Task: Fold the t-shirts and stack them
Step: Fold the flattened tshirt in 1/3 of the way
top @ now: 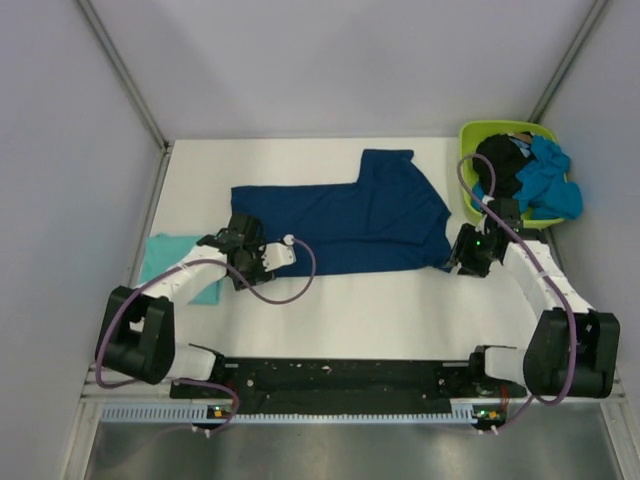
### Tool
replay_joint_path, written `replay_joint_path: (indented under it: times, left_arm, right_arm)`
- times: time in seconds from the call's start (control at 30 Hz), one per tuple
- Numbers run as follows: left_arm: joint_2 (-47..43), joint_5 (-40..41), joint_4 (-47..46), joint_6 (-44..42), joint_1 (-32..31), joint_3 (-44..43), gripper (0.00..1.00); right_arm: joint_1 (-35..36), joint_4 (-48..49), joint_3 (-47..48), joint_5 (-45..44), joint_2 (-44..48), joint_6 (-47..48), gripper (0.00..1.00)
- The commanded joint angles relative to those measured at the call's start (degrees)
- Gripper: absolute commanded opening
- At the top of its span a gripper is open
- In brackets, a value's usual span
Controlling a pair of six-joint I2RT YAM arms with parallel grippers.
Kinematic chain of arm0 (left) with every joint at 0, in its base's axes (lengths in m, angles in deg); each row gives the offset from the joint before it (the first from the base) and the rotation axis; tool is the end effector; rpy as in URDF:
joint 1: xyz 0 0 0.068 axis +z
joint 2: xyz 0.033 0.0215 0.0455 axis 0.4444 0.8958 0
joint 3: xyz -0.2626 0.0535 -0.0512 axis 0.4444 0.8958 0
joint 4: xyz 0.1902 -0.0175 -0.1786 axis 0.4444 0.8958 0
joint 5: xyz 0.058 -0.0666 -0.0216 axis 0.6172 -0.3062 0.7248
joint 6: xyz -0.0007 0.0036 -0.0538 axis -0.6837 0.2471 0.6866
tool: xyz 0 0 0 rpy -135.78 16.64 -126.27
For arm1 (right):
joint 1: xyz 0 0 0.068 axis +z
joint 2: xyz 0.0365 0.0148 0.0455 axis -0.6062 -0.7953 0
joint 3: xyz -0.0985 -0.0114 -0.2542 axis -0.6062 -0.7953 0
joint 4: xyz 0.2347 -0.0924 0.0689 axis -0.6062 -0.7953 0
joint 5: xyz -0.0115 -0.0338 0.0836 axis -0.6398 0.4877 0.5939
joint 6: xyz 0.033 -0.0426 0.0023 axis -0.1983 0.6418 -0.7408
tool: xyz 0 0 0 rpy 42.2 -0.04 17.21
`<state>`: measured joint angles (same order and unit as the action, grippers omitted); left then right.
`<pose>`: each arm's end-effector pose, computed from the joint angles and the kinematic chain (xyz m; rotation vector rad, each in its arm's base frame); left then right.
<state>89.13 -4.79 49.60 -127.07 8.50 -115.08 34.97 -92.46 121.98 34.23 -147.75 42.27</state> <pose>0.2338 -0.0754 0.1881 1.6545 2.2083 0.1794 0.2400 -0.0028 0.2247 0.4649 2.6731 0.3575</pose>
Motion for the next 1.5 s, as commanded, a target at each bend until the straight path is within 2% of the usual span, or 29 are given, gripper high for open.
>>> replay_joint_path:
  times: [0.0, 0.17, 0.3, 0.43, 0.47, 0.5, 0.6, 0.63, 0.77, 0.9, 1.1, 1.23, 1.4, 1.47]
  left_arm:
    - [3.2, 2.3, -12.1, -3.2, 0.0, 1.0, 0.68]
    - [5.6, 4.5, -16.0, -4.3, 0.0, 3.0, 0.52]
    - [7.2, 4.0, -16.5, -2.7, 0.0, 2.8, 0.28]
    - [8.1, 4.4, -15.6, -1.5, 0.0, 2.2, 0.09]
    - [8.0, 4.4, -15.4, -1.3, 0.0, 2.3, 0.02]
    - [7.7, 4.5, -15.3, -1.0, 0.0, 2.2, 0.00]
    - [6.9, 5.9, -15.2, -0.2, 0.0, 2.4, 0.00]
    - [6.7, 7.2, -15.1, 0.0, 0.2, 2.3, 0.00]
    - [4.7, 10.2, -12.3, -0.6, 1.2, 1.1, 0.00]
    - [0.3, 8.4, -7.6, -2.0, 1.3, 0.5, 0.00]
    - [-3.4, 0.9, -1.1, -2.3, 1.0, 1.7, 0.00]
    - [-6.5, -4.2, 5.3, -4.1, 0.0, 3.3, 0.00]
    - [-11.7, -5.2, 13.6, -8.2, 0.0, 3.4, 0.00]
    - [-13.1, -5.0, 17.1, -10.2, 0.0, 3.3, 0.00]
  right_arm:
    - [-2.9, 11.8, -7.3, 5.1, 5.9, -7.5, 0.45]
    - [-5.6, 18.1, -13.0, 4.2, 6.6, -9.7, 0.45]
    - [-6.7, 26.7, -15.2, 8.0, 1.5, -11.5, 0.45]
    - [-6.8, 32.9, -15.5, 9.7, -3.9, -12.8, 0.45]
    - [-6.7, 33.9, -15.5, 10.1, -5.4, -12.8, 0.42]
    - [-6.7, 34.6, -15.4, 10.5, -6.8, -12.8, 0.35]
    - [-7.3, 34.7, -15.1, 10.5, -9.2, -12.5, 0.06]
    - [-8.2, 34.0, -15.2, 9.8, -8.5, -12.5, 0.00]
    - [-12.6, 25.3, -14.0, 4.4, -1.0, -9.4, 0.00]
    - [-13.6, 17.0, -11.2, 2.5, 3.8, -7.4, 0.00]
    - [-13.8, 2.1, -3.9, 2.3, 0.5, -2.7, 0.00]
    - [-13.8, -7.8, -4.2, 5.7, 0.1, -1.6, 0.00]
    - [-13.0, -18.8, -5.3, 5.4, 5.1, -1.7, 0.00]
    - [-12.9, -22.8, -4.3, 6.5, 3.9, -1.8, 0.00]
